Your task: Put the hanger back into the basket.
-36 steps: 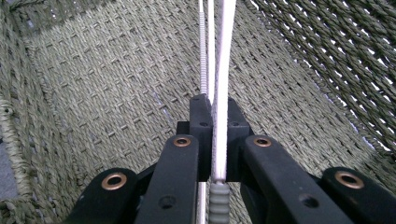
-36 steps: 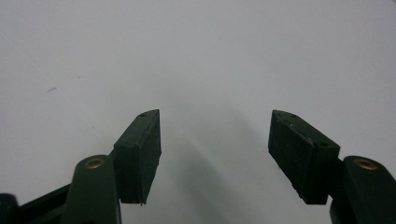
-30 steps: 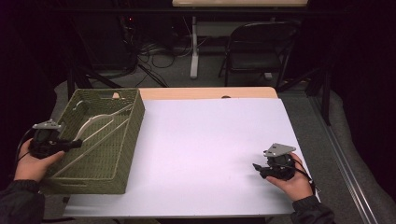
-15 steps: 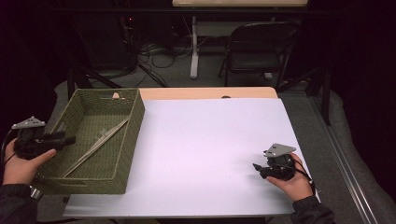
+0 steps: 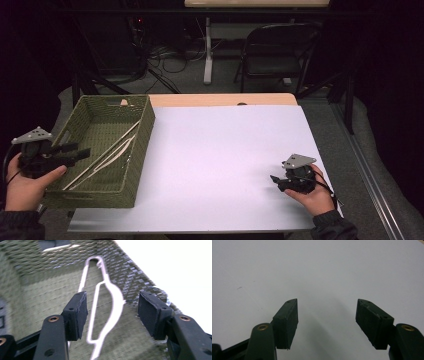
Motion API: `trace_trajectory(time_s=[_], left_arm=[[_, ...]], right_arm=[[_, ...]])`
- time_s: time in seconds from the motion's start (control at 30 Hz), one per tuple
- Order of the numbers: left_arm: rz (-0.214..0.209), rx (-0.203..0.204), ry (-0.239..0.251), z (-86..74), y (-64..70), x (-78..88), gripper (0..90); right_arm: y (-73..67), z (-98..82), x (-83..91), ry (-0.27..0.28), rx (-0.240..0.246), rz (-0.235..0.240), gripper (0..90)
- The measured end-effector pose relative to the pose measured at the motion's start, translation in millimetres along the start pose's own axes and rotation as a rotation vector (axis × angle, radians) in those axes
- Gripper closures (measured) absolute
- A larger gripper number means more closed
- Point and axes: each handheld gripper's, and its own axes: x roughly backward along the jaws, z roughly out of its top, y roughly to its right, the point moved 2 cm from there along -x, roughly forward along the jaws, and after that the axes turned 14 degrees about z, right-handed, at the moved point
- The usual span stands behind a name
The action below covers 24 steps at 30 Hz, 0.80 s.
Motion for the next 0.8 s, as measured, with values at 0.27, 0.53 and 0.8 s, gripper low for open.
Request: trace_trajectory(time_s=[0.27,0.53,0.8], left_arm=[[-0.085,-0.056,0.065,20.8,50.4,5.5,35.6],[-0.16,-0.113,0.082,29.4,109.2,-15.4,35.3],[-0.223,-0.168,0.115,26.9,164.0,-26.3,35.3]], right_arm=[[-0.7,-0.6,-1.1,0.004,0.002,0.003,33.8],[-1.1,-0.7,-0.6,0.029,0.006,0.009,33.6],[-2.6,0.2,1.0,0.045,0.003,0.014,33.5]])
